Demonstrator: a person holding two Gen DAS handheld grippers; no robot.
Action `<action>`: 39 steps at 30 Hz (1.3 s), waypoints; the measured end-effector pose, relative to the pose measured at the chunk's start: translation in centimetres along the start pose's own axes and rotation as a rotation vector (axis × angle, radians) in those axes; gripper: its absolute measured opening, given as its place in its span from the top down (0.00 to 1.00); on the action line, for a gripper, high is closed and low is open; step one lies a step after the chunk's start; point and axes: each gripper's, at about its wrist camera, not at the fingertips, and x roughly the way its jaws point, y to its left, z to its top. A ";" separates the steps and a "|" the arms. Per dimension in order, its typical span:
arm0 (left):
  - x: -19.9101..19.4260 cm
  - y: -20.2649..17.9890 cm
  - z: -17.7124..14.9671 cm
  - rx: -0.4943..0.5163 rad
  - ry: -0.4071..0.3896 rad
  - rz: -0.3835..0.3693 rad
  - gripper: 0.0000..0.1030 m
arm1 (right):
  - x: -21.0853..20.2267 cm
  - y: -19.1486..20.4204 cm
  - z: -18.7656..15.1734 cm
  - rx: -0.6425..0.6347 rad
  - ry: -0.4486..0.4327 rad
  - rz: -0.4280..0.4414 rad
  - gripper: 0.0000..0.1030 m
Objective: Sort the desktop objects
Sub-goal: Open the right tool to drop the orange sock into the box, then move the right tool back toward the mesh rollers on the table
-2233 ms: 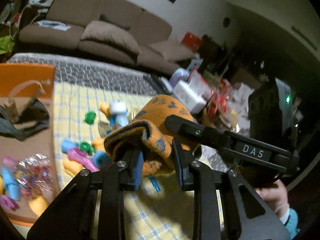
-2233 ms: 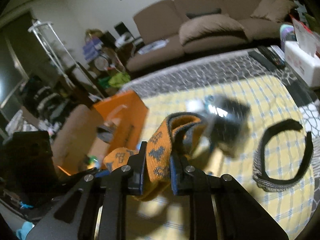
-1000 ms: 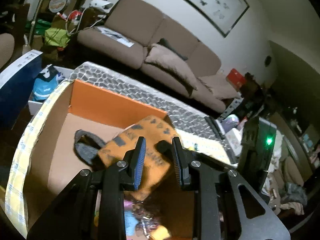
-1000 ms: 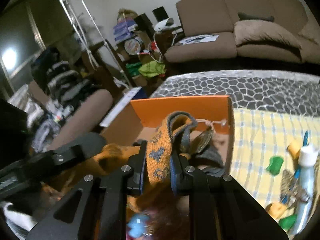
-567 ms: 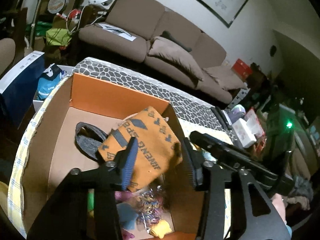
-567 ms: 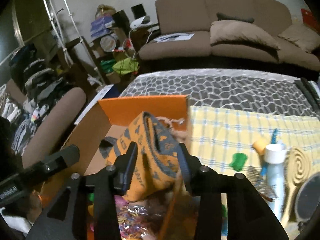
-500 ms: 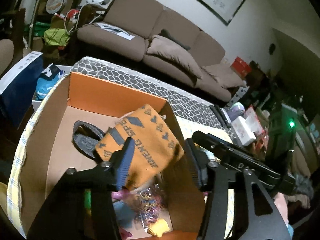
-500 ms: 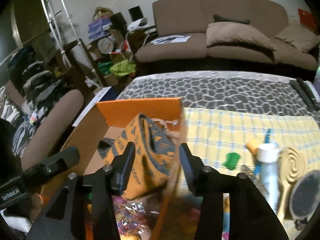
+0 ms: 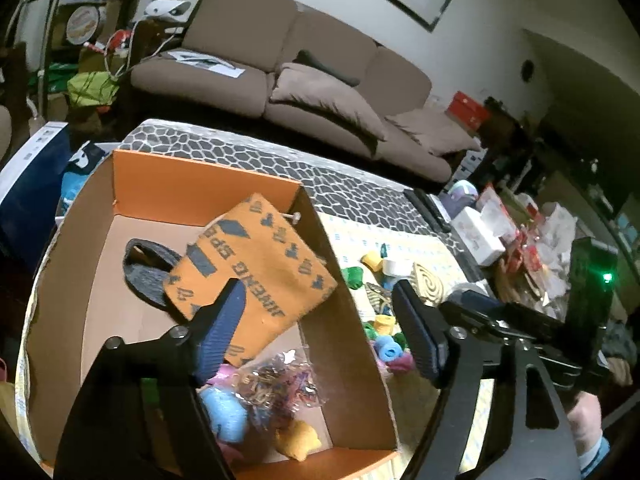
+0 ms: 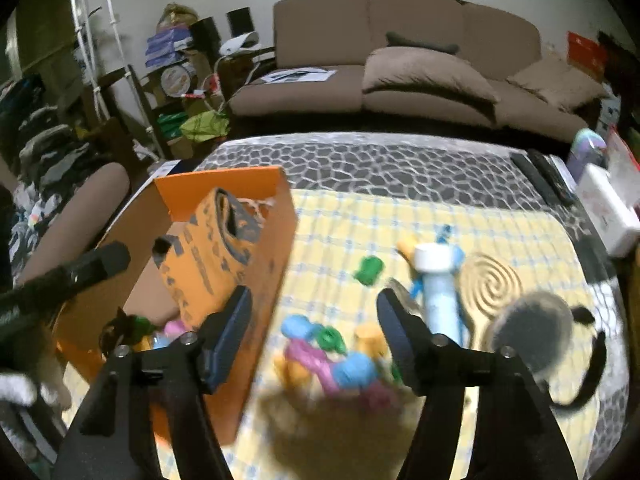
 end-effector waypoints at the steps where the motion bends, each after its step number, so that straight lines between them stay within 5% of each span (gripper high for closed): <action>1: 0.0 -0.4 -0.1 0.008 0.002 -0.004 0.23 | -0.5 -0.5 -0.3 0.004 -0.001 -0.012 0.29; 6: 0.1 -3.1 -0.9 0.071 0.012 -0.041 0.03 | -1.8 -2.9 -1.2 0.038 -0.004 -0.052 0.21; 18: 2.1 -7.4 -2.8 0.163 0.075 -0.060 0.01 | -1.5 -6.5 -2.9 0.096 0.027 -0.031 0.18; 27: 2.2 -6.6 -2.8 0.121 0.078 -0.059 0.01 | 1.8 -4.2 -3.5 0.020 0.064 0.051 0.18; 33: 2.2 -6.3 -2.6 0.112 0.075 -0.058 0.01 | 4.9 -3.6 -4.2 -0.005 0.122 0.054 0.24; 39: 2.1 -6.0 -2.4 0.105 0.074 -0.059 0.01 | 7.0 -3.4 -4.9 -0.014 0.172 0.047 0.43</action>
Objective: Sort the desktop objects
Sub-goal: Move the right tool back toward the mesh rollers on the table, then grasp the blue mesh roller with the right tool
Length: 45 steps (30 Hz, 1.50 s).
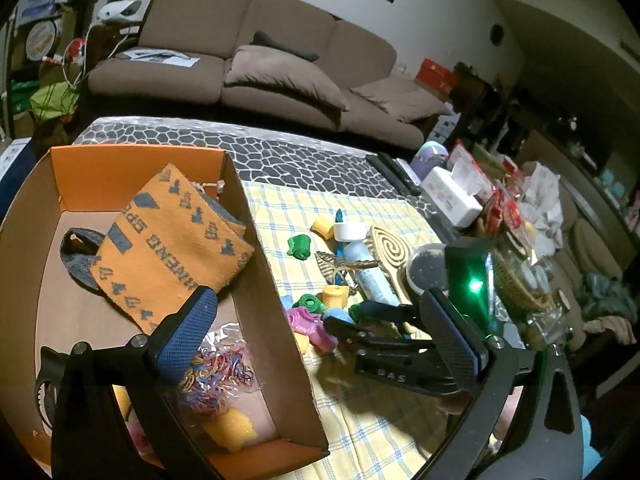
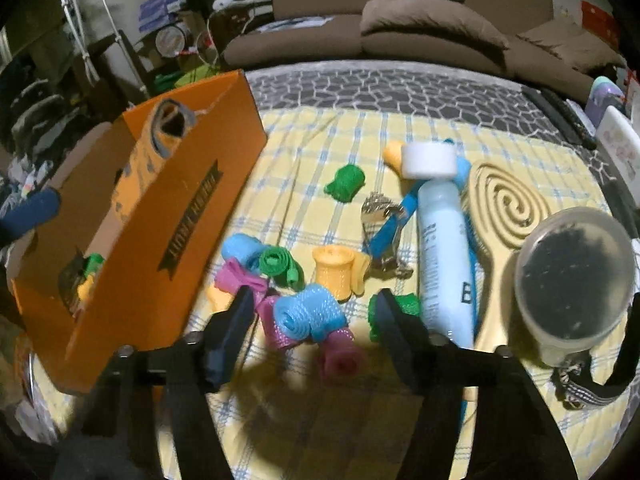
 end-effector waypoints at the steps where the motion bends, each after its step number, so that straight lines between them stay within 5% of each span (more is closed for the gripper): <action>1: 0.0 0.0 0.0 0.001 0.000 -0.001 0.01 | 0.3 0.1 0.0 0.000 0.005 -0.001 0.43; 6: 0.1 -0.1 0.0 0.003 0.000 -0.003 0.01 | 1.6 0.3 -0.4 -0.007 0.030 -0.003 0.43; 11: 0.2 -0.4 0.0 0.008 0.002 -0.005 0.01 | 1.6 -0.2 -0.3 0.038 0.013 0.038 0.60; 19: 0.8 -1.4 -0.3 0.033 0.012 -0.019 0.01 | -1.2 -1.3 0.7 0.110 -0.052 0.093 0.61; 31: 4.2 -7.7 -3.0 0.296 0.082 -0.009 0.02 | -6.5 -6.2 1.7 0.226 -0.150 0.070 0.61; 39: 8.4 -11.6 -6.9 0.475 0.151 0.059 0.21 | -8.7 -8.4 1.2 0.250 -0.185 0.079 0.61; 45: 10.6 -11.4 -7.5 0.475 0.159 0.096 0.43 | -9.3 -8.6 1.0 0.239 -0.188 0.105 0.61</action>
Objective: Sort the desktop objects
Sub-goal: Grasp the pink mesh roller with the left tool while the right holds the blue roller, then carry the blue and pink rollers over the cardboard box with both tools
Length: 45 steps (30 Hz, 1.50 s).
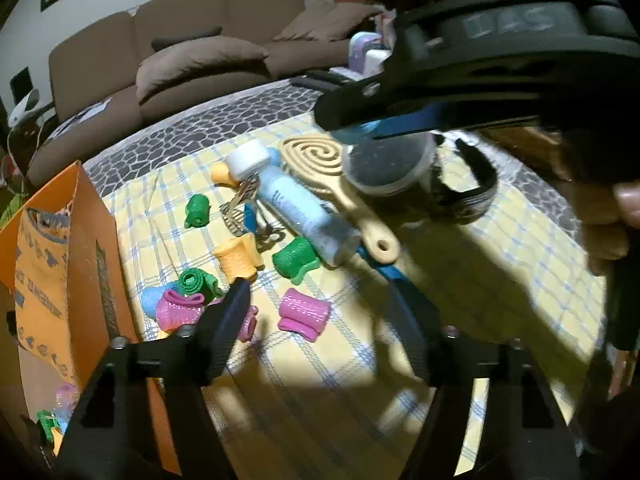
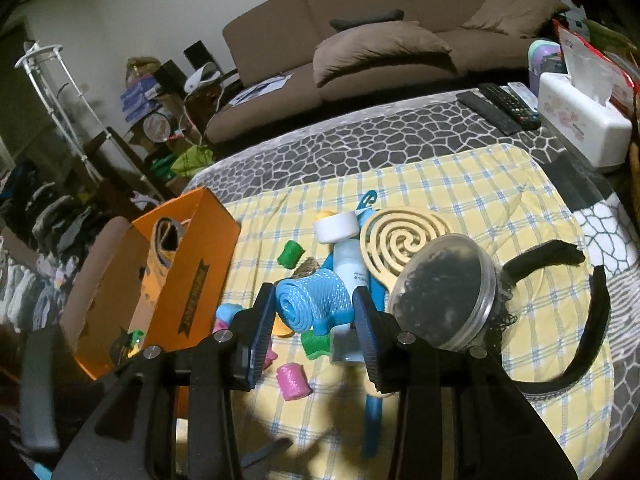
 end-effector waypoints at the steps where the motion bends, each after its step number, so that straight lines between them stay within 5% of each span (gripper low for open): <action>1: 0.3 0.1 0.0 -0.008 0.000 -0.002 0.45 | -0.1 0.0 0.0 0.000 0.000 0.003 0.61; 8: 3.4 0.7 -0.5 -0.046 0.042 -0.019 0.47 | -0.6 -0.1 -0.2 -0.004 0.001 0.019 0.61; 13: 5.4 1.3 -1.3 -0.095 0.084 -0.025 0.60 | -0.7 -0.2 -0.3 -0.007 0.006 0.018 0.61; 15: 5.3 1.7 -1.3 -0.113 0.070 -0.026 0.67 | -0.7 -0.2 -0.4 -0.008 0.007 0.018 0.61; 21: 4.5 2.8 -1.3 -0.179 0.055 -0.045 0.68 | -0.7 0.1 -0.4 -0.014 0.003 0.026 0.61; 36: -6.2 6.4 1.2 -0.244 -0.129 -0.064 0.68 | -0.5 4.3 0.7 -0.067 -0.017 0.083 0.61; 45: -11.9 14.4 -2.8 -0.383 -0.148 0.074 0.68 | 1.4 10.6 -0.2 -0.161 0.011 0.157 0.61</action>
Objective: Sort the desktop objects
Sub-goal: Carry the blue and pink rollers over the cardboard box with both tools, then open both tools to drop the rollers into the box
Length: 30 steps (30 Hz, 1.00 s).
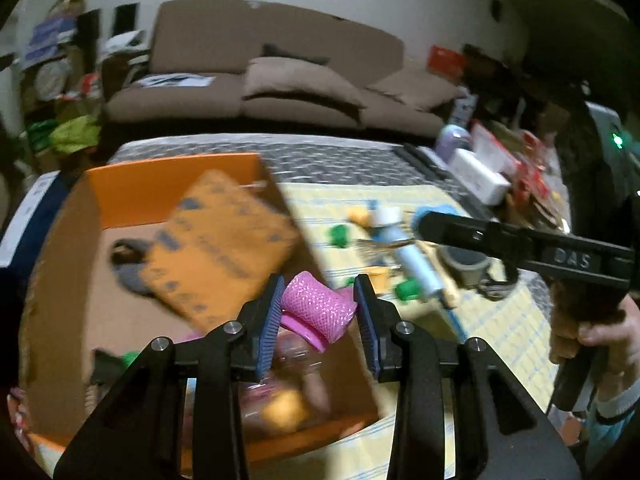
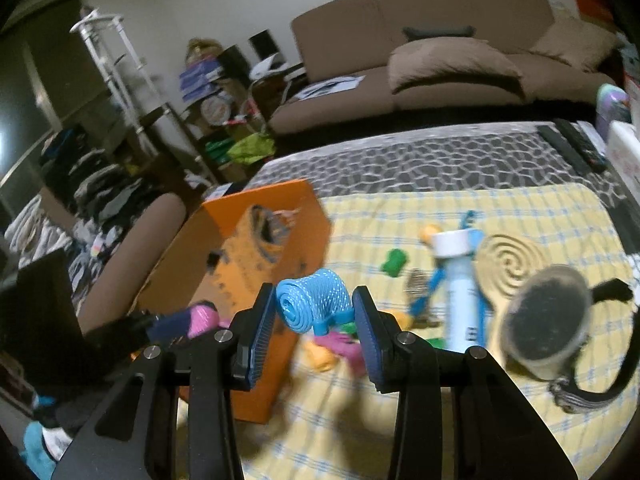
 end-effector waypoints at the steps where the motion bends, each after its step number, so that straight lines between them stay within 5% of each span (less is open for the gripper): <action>1: -0.5 1.1 -0.1 -0.009 -0.004 0.023 0.68 | 0.5 0.7 -0.1 -0.010 0.008 0.009 0.61; 10: -3.1 7.4 -1.1 -0.090 -0.019 0.099 0.68 | 5.1 6.8 -0.9 -0.085 0.066 0.071 0.61; 21: -2.8 12.2 -2.4 -0.203 0.054 0.133 0.67 | 11.7 12.6 -3.8 -0.195 0.206 0.075 0.61; 26: -3.4 13.2 -2.5 -0.241 0.052 0.144 0.57 | 13.1 13.9 -4.6 -0.210 0.234 0.083 0.55; 30: -4.0 13.8 -2.4 -0.265 0.035 0.148 0.45 | 12.9 13.7 -4.3 -0.193 0.221 0.085 0.42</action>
